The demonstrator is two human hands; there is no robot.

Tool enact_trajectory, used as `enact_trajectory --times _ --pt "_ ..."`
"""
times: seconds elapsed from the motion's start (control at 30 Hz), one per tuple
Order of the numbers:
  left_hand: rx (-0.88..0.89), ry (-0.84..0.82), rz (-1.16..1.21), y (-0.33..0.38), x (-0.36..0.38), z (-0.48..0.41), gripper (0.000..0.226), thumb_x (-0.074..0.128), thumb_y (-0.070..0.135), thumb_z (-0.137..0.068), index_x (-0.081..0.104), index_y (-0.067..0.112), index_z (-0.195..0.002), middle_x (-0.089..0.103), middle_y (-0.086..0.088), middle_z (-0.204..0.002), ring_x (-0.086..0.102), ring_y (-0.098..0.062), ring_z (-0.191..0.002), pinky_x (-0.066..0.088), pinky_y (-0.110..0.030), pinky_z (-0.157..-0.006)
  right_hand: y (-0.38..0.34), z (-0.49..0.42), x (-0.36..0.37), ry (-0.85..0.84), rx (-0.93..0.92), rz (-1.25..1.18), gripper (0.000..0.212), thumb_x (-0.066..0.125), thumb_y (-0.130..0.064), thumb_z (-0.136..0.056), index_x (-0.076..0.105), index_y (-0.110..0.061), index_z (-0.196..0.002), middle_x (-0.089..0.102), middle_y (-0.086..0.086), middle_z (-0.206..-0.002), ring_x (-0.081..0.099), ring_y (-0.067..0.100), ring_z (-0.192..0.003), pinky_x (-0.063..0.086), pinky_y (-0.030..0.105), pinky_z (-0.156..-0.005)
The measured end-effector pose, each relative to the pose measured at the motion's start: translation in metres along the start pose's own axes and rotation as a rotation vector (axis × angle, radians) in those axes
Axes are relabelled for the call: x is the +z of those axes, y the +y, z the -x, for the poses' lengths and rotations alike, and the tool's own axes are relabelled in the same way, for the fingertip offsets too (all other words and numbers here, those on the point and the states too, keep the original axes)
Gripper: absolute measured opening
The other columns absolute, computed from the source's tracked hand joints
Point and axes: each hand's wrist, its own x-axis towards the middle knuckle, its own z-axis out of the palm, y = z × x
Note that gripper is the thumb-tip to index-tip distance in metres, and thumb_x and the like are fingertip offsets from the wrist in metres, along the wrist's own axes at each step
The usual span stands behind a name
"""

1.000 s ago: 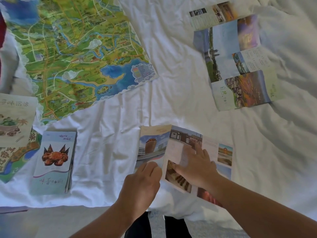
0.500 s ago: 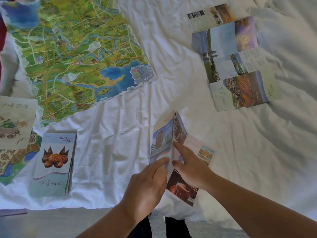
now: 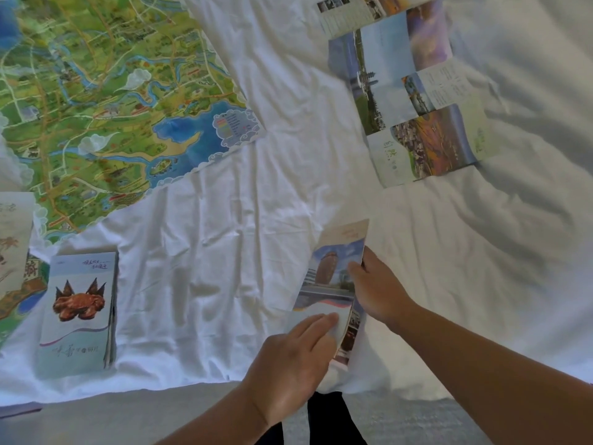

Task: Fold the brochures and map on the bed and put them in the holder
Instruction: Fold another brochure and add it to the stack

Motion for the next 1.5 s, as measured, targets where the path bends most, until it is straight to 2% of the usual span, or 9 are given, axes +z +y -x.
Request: enact_trajectory --times 0.23,0.3,0.4,0.63,0.87,1.0,1.13,1.4,1.5 --pt "0.013 -0.068 -0.01 0.006 0.011 -0.001 0.03 0.067 0.003 -0.077 0.044 0.015 -0.093 0.066 -0.008 -0.122 0.063 -0.017 -0.115 0.051 -0.021 -0.047 0.016 -0.002 -0.006 0.049 -0.086 0.139 0.049 0.041 -0.02 -0.102 0.027 -0.023 -0.149 0.063 0.008 -0.113 0.053 0.004 -0.073 0.041 0.027 -0.064" --pt "0.005 -0.089 -0.014 0.007 0.012 -0.003 0.039 0.074 0.002 -0.071 0.045 0.014 -0.095 0.067 -0.008 -0.121 0.063 -0.017 -0.114 0.051 -0.022 -0.047 0.02 -0.004 -0.009 0.073 -0.091 0.182 0.064 0.042 -0.022 -0.103 0.008 -0.024 -0.156 0.058 0.006 -0.128 0.061 0.016 -0.093 0.042 0.026 -0.075" --pt "0.011 -0.1 -0.02 0.011 0.015 -0.008 0.04 0.074 0.002 -0.069 0.045 0.014 -0.093 0.067 -0.007 -0.12 0.063 -0.016 -0.113 0.049 -0.021 -0.046 0.026 -0.007 -0.015 0.094 -0.105 0.289 0.075 0.046 -0.019 -0.1 -0.003 -0.028 -0.156 0.033 0.0 -0.156 0.045 0.023 -0.132 0.039 0.028 -0.095" --pt "0.02 -0.191 -0.036 0.018 0.032 -0.014 0.012 0.066 0.01 -0.074 0.062 0.014 -0.085 0.067 -0.007 -0.118 0.064 -0.018 -0.11 0.052 -0.023 -0.048 0.045 -0.011 -0.025 0.084 -0.11 0.611 0.077 0.052 -0.025 -0.096 0.006 -0.015 -0.157 0.012 0.004 -0.164 0.018 0.024 -0.149 0.031 0.037 -0.113" --pt "-0.095 -0.385 -0.064 0.006 0.055 -0.018 0.045 0.072 0.033 -0.07 0.064 0.02 -0.112 0.062 -0.004 -0.128 0.058 -0.019 -0.122 0.057 -0.026 -0.077 0.061 -0.019 -0.03 -0.031 -0.056 0.701 0.079 0.052 -0.034 -0.097 0.004 -0.018 -0.157 -0.007 0.003 -0.165 0.005 0.024 -0.151 0.026 0.036 -0.116" --pt "-0.24 -0.497 -0.125 -0.011 0.071 -0.023 0.065 0.05 0.021 -0.086 0.031 0.019 -0.147 0.024 -0.007 -0.157 0.018 -0.027 -0.147 0.029 -0.042 -0.116 0.072 -0.02 -0.024 -0.094 -0.043 0.695 0.082 0.055 -0.04 -0.096 0.006 -0.016 -0.157 -0.007 0.003 -0.165 0.006 0.024 -0.151 0.026 0.038 -0.117" --pt "-0.309 -0.571 -0.134 -0.027 0.083 -0.024 0.069 0.038 0.018 -0.092 0.009 0.024 -0.155 0.001 -0.001 -0.163 -0.004 -0.025 -0.149 0.012 -0.04 -0.121 0.083 -0.018 -0.016 -0.136 -0.037 0.668 0.091 0.061 -0.045 -0.091 0.004 -0.017 -0.156 -0.004 0.004 -0.165 0.006 0.024 -0.151 0.025 0.037 -0.117" --pt "-0.662 -0.42 0.13 -0.029 0.082 -0.047 0.065 0.051 0.019 -0.089 0.026 0.028 -0.147 0.012 -0.004 -0.159 0.022 -0.025 -0.144 0.033 -0.035 -0.109 0.082 -0.012 -0.003 -0.172 0.075 0.385 0.089 0.061 -0.046 -0.09 0.009 -0.017 -0.157 0.008 0.003 -0.164 0.017 0.023 -0.149 0.028 0.037 -0.116" --pt "-0.719 -0.312 0.255 -0.025 0.082 -0.059 0.043 0.048 0.016 -0.09 0.046 0.024 -0.133 0.041 -0.006 -0.138 0.047 -0.026 -0.122 0.04 -0.031 -0.098 0.077 -0.007 0.003 -0.149 0.094 0.258 0.078 0.061 -0.04 -0.091 0.018 -0.018 -0.154 0.021 0.003 -0.158 0.03 0.023 -0.141 0.033 0.033 -0.107"
